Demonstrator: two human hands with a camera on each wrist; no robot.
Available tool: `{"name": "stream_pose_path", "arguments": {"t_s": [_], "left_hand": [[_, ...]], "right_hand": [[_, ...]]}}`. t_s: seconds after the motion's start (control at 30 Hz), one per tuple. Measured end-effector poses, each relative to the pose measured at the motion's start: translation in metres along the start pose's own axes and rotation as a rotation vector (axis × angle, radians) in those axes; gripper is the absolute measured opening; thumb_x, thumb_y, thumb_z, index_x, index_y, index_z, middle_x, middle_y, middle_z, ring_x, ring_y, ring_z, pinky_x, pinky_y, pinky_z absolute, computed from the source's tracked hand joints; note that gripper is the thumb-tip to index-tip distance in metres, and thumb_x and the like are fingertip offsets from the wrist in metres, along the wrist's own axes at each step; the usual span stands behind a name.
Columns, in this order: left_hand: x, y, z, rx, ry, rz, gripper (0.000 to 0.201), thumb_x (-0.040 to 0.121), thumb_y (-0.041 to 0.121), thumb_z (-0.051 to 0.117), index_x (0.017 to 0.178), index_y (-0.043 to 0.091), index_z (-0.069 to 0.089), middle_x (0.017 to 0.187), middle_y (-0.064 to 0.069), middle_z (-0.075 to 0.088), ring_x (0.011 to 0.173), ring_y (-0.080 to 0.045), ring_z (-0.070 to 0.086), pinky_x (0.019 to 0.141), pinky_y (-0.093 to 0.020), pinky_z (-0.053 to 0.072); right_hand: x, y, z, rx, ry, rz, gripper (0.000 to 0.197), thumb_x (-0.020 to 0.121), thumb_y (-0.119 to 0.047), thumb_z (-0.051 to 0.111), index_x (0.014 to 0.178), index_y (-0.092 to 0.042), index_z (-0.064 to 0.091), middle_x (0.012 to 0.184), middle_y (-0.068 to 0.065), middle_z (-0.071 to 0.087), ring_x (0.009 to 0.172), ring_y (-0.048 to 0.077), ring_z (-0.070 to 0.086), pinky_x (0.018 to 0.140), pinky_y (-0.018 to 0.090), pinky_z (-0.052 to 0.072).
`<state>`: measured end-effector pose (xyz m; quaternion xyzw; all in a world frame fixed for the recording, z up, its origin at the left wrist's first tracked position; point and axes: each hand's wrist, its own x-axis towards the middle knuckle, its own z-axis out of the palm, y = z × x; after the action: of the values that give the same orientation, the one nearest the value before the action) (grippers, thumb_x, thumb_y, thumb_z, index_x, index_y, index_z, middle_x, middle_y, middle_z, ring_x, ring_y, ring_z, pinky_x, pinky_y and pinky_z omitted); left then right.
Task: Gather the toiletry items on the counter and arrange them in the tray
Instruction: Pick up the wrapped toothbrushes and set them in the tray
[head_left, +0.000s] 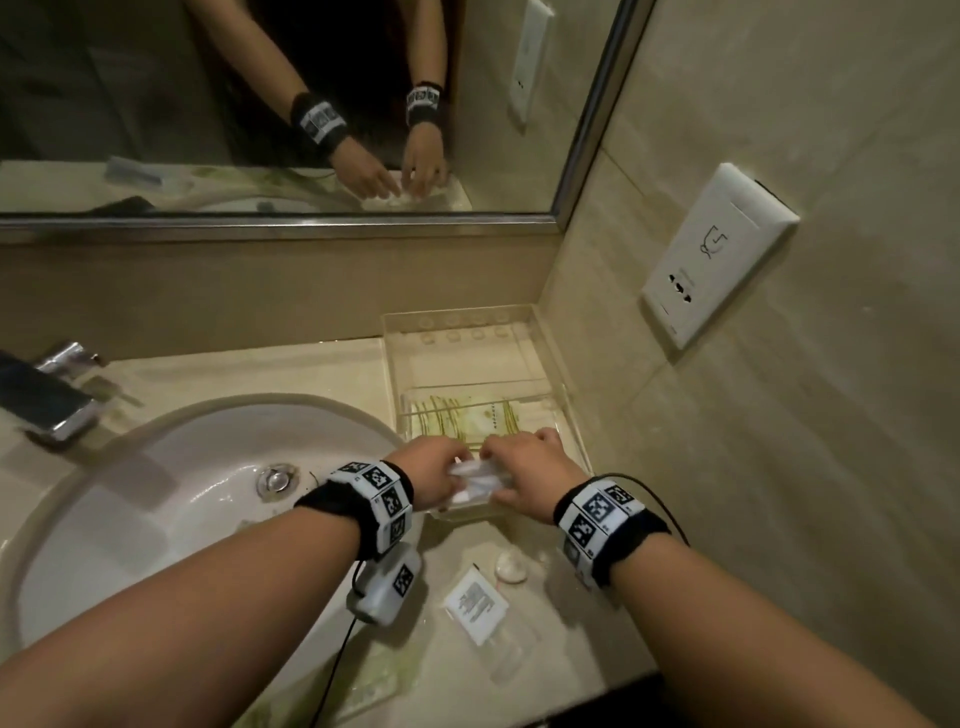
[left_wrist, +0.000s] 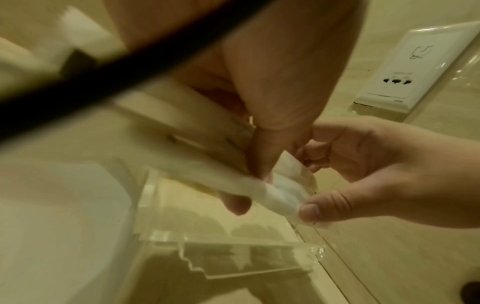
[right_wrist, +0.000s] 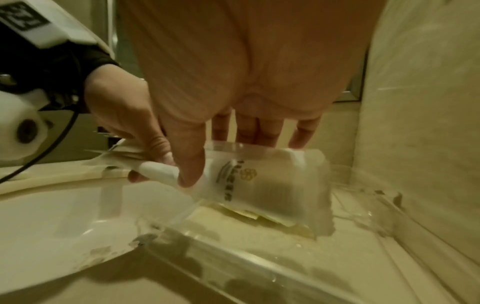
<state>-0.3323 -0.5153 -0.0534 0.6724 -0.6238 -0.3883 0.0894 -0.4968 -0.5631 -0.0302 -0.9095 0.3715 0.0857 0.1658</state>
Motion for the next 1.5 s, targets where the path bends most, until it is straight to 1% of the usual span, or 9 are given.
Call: {"name": "stream_pose_path", "arguments": {"t_s": [0.17, 0.47, 0.63, 0.83, 1.03, 1.13, 1.27, 1.37, 1.5], "left_hand": [[0.028, 0.008, 0.003, 0.015, 0.023, 0.008, 0.022, 0.088, 0.015, 0.063, 0.109, 0.020, 0.063, 0.102, -0.001, 0.067, 0.086, -0.017, 0.060, 0.077, -0.028, 0.047], [0.055, 0.006, 0.020, -0.022, 0.036, -0.038, 0.031, 0.085, 0.018, 0.068, 0.114, 0.021, 0.060, 0.106, -0.005, 0.068, 0.090, -0.021, 0.064, 0.084, -0.035, 0.053], [0.046, -0.003, 0.016, 0.220, 0.089, 0.014, 0.030, 0.090, 0.016, 0.057, 0.120, 0.016, 0.058, 0.114, -0.006, 0.064, 0.102, -0.024, 0.059, 0.088, -0.036, 0.050], [0.024, -0.009, 0.009, 0.545, 0.177, -0.032, 0.028, 0.092, 0.006, 0.051, 0.117, 0.013, 0.060, 0.113, -0.010, 0.059, 0.105, -0.031, 0.055, 0.085, -0.038, 0.047], [0.019, -0.007, 0.014, 0.598, 0.055, -0.052, 0.021, 0.091, 0.008, 0.054, 0.108, 0.006, 0.066, 0.110, -0.012, 0.060, 0.099, -0.031, 0.059, 0.077, -0.036, 0.047], [0.020, -0.008, 0.018, 0.606, 0.014, -0.055, 0.022, 0.092, 0.012, 0.054, 0.109, 0.004, 0.066, 0.110, -0.013, 0.060, 0.101, -0.032, 0.060, 0.079, -0.037, 0.047], [0.021, -0.011, 0.023, 0.672, -0.034, -0.052, 0.024, 0.094, 0.021, 0.050, 0.103, 0.007, 0.068, 0.104, -0.012, 0.066, 0.096, -0.031, 0.062, 0.078, -0.035, 0.047], [0.019, -0.011, 0.024, 0.657, 0.000, -0.044, 0.025, 0.094, 0.023, 0.050, 0.106, 0.007, 0.066, 0.108, -0.012, 0.065, 0.101, -0.031, 0.059, 0.082, -0.038, 0.048], [0.015, -0.013, 0.025, 0.620, 0.035, -0.044, 0.031, 0.094, 0.026, 0.048, 0.118, 0.012, 0.061, 0.120, -0.009, 0.056, 0.113, -0.030, 0.050, 0.093, -0.042, 0.041]], "right_hand": [[0.021, 0.033, -0.003, 0.242, -0.070, 0.114, 0.024, 0.083, -0.027, 0.065, 0.105, -0.024, 0.056, 0.100, -0.005, 0.068, 0.096, 0.019, 0.059, 0.100, 0.041, 0.039], [0.052, 0.056, 0.019, 0.091, -0.186, 0.152, 0.011, 0.090, -0.026, 0.059, 0.100, -0.023, 0.061, 0.098, -0.003, 0.067, 0.098, 0.020, 0.058, 0.099, 0.040, 0.028], [0.060, 0.062, 0.027, 0.049, -0.249, 0.157, 0.006, 0.088, -0.026, 0.055, 0.094, -0.028, 0.058, 0.089, -0.007, 0.062, 0.093, 0.019, 0.055, 0.101, 0.040, 0.029], [0.061, 0.060, 0.028, 0.089, -0.148, 0.130, 0.036, 0.079, -0.028, 0.065, 0.113, -0.024, 0.052, 0.114, -0.003, 0.057, 0.107, 0.019, 0.052, 0.099, 0.040, 0.036], [0.051, 0.058, 0.031, -0.006, 0.000, 0.085, 0.022, 0.089, -0.026, 0.057, 0.109, -0.017, 0.060, 0.113, 0.001, 0.053, 0.107, 0.021, 0.048, 0.097, 0.036, 0.040], [0.050, 0.055, 0.036, -0.008, -0.045, 0.073, 0.021, 0.090, -0.021, 0.055, 0.109, -0.013, 0.061, 0.111, 0.005, 0.056, 0.102, 0.023, 0.053, 0.086, 0.034, 0.047], [0.050, 0.051, 0.038, -0.049, -0.070, 0.082, 0.019, 0.090, -0.016, 0.053, 0.105, -0.009, 0.062, 0.106, 0.008, 0.059, 0.096, 0.026, 0.057, 0.081, 0.035, 0.050], [0.047, 0.050, 0.038, -0.075, -0.006, 0.058, 0.018, 0.089, -0.015, 0.052, 0.102, -0.010, 0.063, 0.102, 0.007, 0.059, 0.092, 0.026, 0.057, 0.075, 0.033, 0.048], [0.043, 0.046, 0.038, -0.027, -0.067, 0.082, 0.021, 0.090, -0.014, 0.048, 0.100, -0.012, 0.067, 0.105, 0.006, 0.062, 0.088, 0.024, 0.060, 0.077, 0.035, 0.053]]}}
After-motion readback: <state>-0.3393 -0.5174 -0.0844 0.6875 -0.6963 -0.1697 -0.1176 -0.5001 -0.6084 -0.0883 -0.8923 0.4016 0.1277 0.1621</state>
